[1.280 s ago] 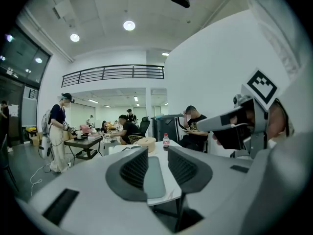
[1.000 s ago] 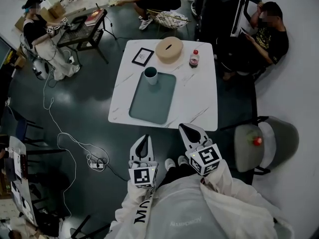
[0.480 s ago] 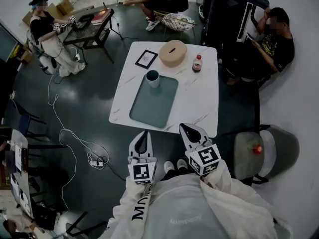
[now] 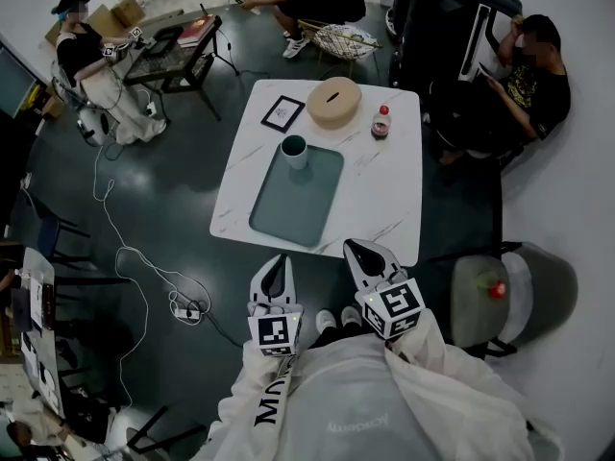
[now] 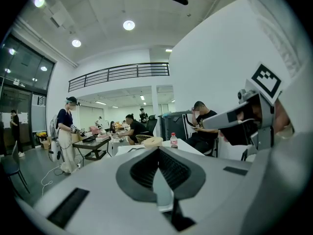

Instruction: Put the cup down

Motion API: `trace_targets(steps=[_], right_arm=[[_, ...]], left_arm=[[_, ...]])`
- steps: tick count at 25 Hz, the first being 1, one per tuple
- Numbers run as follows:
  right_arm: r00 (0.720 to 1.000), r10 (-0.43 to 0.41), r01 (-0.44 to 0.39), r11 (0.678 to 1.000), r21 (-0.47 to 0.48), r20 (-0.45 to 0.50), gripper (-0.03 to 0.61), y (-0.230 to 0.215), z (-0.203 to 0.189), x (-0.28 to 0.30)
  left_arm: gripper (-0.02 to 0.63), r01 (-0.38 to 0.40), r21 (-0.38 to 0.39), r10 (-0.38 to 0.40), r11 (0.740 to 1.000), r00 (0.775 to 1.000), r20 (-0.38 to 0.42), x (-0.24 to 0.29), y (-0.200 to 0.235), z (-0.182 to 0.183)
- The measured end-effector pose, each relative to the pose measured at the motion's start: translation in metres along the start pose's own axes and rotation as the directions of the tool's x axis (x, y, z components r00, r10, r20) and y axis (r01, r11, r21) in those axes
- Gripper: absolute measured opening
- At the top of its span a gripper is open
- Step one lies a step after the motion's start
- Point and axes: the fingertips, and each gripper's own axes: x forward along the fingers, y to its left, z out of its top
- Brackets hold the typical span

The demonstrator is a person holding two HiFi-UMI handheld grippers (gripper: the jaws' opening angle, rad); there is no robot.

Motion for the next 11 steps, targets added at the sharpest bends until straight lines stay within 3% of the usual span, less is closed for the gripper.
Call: trace_targets(steps=[11], right_arm=[[1.000, 0.007, -0.007, 1.000, 0.005, -0.008, 0.005, -0.0022, -0.0032, 0.0035]], left_arm=[[0.012, 0.013, -0.009, -0.014, 1.000, 1.000, -0.016, 0.0023, -0.0030, -0.0062]])
